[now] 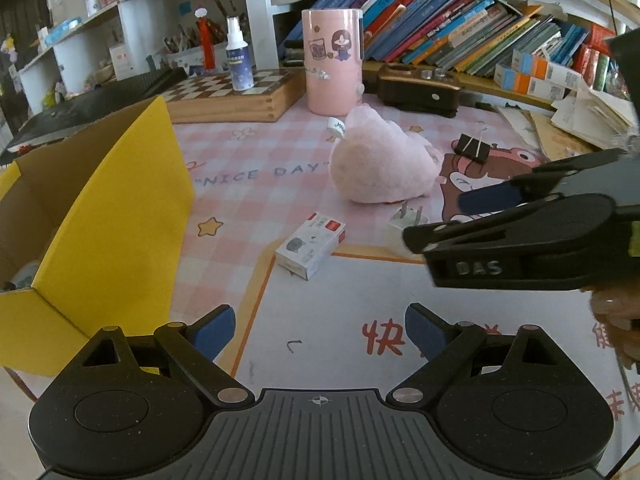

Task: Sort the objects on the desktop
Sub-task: 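Withdraw both open tools from the box toward the plug and white box, then grasp the white plug with the right tool while the left tool reaches the white box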

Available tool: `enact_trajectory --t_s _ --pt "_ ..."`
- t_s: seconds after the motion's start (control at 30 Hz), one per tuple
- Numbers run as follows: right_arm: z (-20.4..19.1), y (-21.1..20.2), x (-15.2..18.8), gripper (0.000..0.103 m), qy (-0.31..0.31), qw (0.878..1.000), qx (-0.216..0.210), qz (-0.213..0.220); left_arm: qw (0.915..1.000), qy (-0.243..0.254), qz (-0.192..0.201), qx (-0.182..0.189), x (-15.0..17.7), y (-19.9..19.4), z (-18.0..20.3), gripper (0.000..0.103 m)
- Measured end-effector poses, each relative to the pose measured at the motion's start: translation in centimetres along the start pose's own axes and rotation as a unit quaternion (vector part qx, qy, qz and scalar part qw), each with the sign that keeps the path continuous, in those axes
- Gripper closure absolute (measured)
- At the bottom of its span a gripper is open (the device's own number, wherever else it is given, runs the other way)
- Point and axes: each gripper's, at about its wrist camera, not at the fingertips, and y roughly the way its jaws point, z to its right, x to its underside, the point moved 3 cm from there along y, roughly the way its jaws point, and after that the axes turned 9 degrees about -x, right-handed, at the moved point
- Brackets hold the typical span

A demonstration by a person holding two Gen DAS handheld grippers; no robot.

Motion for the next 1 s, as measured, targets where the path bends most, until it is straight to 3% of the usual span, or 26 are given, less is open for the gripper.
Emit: enact_trajectory --t_s 0.2,0.33,0.67,0.87,1.0 --pt "0.2 2.6 -0.4 0.061 -0.008 0.999 -0.024 -0.026 1.0 0.003 -0.007 -0.002 -0.3 0.7 0.4 0.009" --pt "0.2 3.3 -0.4 0.078 -0.017 0.999 -0.038 -0.032 0.9999 0.002 -0.008 -0.011 -0.6 1.2 0.5 0.009" --pt "1.5 -0.4 -0.3 0.078 0.031 0.999 -0.012 0.023 0.9994 -0.011 -0.006 -0.031 -2.2 3.4 0.3 0.011" --pt "2.4 -2.3 0.4 0.078 0.06 0.998 0.0 0.036 0.9993 -0.019 -0.004 -0.031 -3.5 5.1 0.7 0.024" --pt "2.5 -2.7 0.9 0.078 0.067 0.997 0.002 0.034 0.9992 -0.031 -0.009 -0.024 -4.2 6.1 0.8 0.028"
